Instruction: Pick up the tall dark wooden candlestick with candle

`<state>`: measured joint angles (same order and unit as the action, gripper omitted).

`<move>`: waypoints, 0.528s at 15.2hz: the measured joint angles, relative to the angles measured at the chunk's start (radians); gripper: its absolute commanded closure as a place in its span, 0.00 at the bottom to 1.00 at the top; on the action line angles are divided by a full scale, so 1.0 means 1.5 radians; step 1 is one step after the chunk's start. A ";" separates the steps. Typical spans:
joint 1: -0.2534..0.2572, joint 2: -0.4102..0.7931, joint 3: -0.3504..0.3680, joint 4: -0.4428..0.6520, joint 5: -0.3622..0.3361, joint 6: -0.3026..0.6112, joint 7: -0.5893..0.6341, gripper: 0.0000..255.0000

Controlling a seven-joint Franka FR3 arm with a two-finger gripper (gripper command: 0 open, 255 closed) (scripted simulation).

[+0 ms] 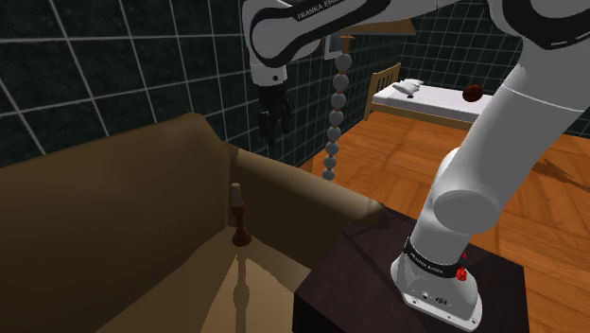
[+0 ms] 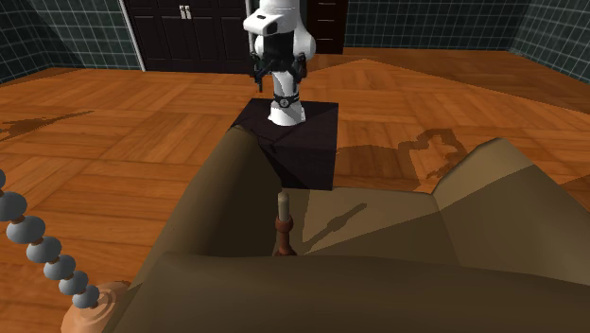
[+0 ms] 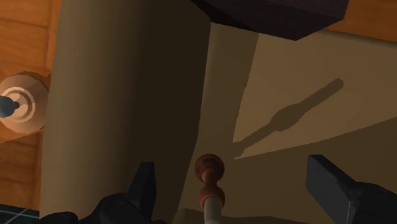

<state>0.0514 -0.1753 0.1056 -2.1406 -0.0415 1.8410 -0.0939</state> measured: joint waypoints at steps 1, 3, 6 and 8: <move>0.001 0.024 0.003 0.005 -0.009 0.012 0.000 0.00; 0.007 0.072 0.012 0.026 -0.028 0.026 0.005 0.00; 0.010 0.159 0.016 0.077 -0.063 0.043 0.002 0.00; 0.018 0.210 0.021 0.105 -0.085 0.052 0.008 0.00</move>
<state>0.0778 0.1400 0.1372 -1.9838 -0.1694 1.9195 -0.0815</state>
